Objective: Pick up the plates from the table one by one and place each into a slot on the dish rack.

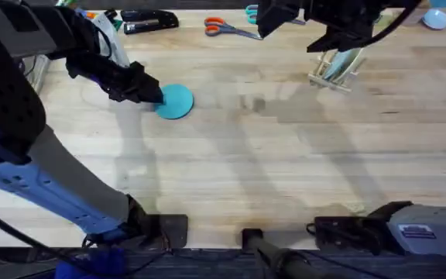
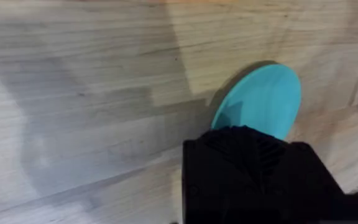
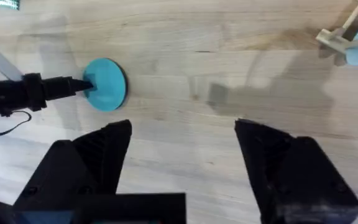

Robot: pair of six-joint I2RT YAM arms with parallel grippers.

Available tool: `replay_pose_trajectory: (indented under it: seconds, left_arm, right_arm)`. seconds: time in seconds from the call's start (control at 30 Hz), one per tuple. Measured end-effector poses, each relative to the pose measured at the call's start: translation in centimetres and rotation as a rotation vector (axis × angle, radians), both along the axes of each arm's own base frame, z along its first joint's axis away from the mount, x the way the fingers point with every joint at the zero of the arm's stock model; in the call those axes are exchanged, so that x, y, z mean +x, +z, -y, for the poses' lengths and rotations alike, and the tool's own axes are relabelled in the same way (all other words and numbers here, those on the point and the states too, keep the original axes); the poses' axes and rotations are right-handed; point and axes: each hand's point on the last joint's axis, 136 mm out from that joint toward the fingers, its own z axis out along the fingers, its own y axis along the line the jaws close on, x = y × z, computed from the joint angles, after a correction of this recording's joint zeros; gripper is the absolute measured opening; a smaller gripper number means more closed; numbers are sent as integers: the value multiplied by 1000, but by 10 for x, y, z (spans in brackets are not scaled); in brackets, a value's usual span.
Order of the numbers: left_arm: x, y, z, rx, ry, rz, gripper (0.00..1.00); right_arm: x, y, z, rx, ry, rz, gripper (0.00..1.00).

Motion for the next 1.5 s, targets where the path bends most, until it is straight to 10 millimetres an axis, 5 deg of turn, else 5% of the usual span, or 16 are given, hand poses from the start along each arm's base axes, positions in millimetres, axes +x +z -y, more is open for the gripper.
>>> replay_pose_trajectory:
  seconds: [1.07,1.5]
  left_arm:
    - [-5,5,3,-6,-3,-6,43]
    - [-16,61,6,34,-20,106,43]
  right_arm:
    - [0,0,0,0,0,0,995]
    - [0,0,0,0,0,0,993]
